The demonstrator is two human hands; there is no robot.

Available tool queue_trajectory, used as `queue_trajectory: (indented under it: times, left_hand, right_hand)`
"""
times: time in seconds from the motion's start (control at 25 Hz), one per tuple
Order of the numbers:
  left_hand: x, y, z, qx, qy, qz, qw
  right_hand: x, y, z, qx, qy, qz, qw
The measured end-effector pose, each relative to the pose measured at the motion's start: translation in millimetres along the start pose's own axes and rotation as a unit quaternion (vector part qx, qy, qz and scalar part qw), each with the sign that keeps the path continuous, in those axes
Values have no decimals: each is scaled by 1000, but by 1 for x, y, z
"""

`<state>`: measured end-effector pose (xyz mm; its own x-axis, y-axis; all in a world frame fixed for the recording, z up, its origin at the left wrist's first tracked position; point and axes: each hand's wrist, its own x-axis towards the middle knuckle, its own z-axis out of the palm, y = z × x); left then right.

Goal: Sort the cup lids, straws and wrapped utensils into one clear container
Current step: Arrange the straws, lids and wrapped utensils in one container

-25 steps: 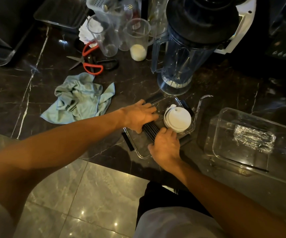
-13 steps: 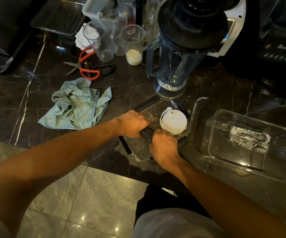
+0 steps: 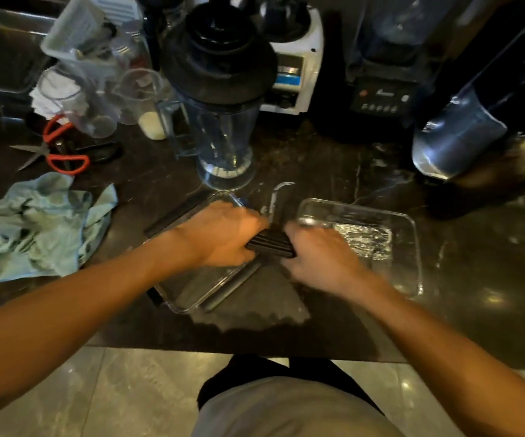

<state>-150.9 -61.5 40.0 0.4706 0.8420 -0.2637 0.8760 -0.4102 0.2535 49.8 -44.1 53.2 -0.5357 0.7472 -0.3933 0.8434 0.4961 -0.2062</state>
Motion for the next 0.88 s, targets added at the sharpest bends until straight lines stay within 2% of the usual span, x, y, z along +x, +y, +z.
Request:
queue_trajectory:
  times: [0.2,0.32,0.48,0.68,0.8,0.88]
  left_hand:
    - [109,80,15,-58,-18,25,998]
    - [152,107,42,-114,-46,26,992]
    - [168,110,78,-203,-121,-3,972]
    - [164,110,107,-224,-184,-32,957]
    - [164,113,107,-250,-183,-51,949]
    - [165,112,104,-230,-161,-49,959]
  right_hand:
    - [-18,122,-20,-29,-58,80,995]
    - [-27,163,-8,-3,-96,89,991]
    - [-20,186,21,4,-111,52,992]
    - [-9,189,58,11,-166,22,986]
    - [-6,194,67,-1,-189,26,982]
    - [-7,196,62,2,-205,37,978]
